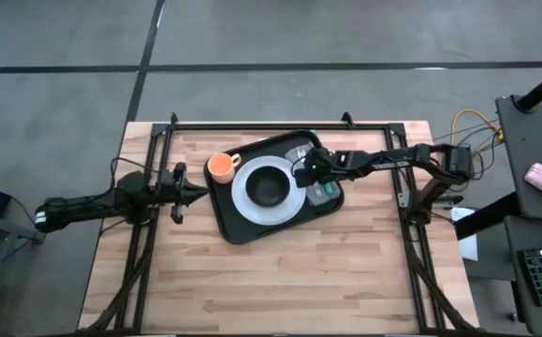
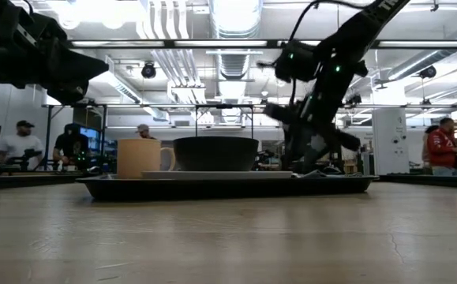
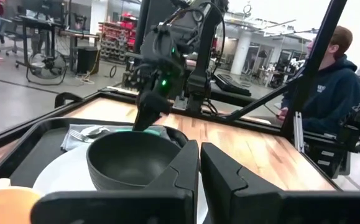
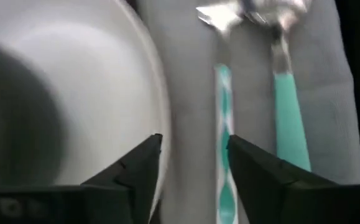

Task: Set up tray
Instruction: Adjust the black tray

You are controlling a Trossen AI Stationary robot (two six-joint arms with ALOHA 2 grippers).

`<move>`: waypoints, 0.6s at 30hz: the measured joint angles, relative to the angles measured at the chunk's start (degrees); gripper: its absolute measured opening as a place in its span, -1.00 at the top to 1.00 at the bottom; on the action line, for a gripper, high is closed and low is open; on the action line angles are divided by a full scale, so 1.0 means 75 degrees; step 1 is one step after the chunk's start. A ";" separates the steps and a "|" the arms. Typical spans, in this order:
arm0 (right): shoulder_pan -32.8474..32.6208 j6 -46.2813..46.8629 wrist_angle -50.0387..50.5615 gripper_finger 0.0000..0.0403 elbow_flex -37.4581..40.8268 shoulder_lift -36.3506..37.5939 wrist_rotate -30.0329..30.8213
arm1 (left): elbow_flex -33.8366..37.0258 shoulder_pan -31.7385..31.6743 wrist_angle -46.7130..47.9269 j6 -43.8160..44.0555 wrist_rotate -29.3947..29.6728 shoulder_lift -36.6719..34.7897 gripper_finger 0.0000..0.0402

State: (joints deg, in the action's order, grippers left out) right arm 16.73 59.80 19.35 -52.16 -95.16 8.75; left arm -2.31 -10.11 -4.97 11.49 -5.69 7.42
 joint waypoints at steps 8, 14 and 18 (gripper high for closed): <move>0.0616 -0.3125 0.0049 0.03 -0.0044 0.1565 -0.0122 | -0.0047 0.0000 -0.0032 0.0000 -0.0014 -0.0002 1.00; 0.2530 -0.4905 0.0512 0.16 -0.0038 0.2356 -0.1306 | -0.0047 0.0000 -0.0015 0.0002 -0.0023 0.0003 1.00; 0.3954 -0.6271 0.0242 0.24 -0.0034 0.2283 -0.2523 | -0.0047 0.0000 -0.0012 0.0000 -0.0023 0.0004 1.00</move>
State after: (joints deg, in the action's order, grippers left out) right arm 46.39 12.77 21.17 -52.42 -78.04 -10.17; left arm -2.66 -10.11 -5.06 11.49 -5.87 7.45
